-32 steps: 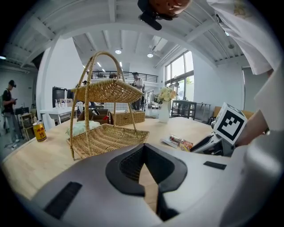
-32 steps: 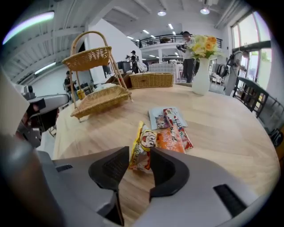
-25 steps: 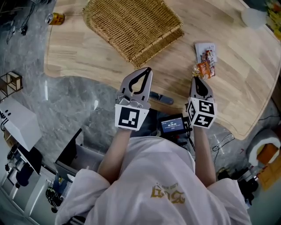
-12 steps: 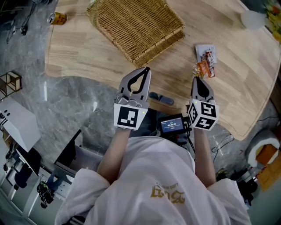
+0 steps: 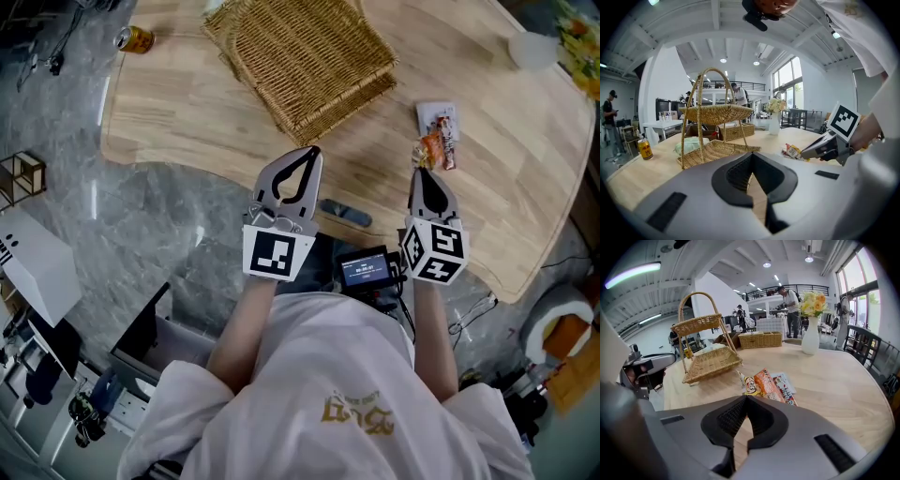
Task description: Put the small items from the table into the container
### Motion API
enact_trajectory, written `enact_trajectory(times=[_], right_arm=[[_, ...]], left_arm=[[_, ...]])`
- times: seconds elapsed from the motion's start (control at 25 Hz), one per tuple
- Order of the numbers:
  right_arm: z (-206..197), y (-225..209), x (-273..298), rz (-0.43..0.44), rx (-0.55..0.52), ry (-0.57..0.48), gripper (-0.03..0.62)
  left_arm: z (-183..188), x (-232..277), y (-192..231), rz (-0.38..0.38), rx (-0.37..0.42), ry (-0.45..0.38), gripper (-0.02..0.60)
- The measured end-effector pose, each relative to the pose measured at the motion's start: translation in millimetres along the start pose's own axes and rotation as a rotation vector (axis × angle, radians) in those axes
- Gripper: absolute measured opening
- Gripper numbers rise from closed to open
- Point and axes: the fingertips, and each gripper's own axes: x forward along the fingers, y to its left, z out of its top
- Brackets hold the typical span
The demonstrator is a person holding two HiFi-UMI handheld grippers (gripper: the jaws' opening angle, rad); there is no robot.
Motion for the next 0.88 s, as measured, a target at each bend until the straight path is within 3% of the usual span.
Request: enact_trajectory(times=[0.88], right_arm=[[74,22,-47,0.05,-0.08,-0.128,0.023]], left_arm=[[54,-38,17,0.075,0.007,-0.107,-0.006]])
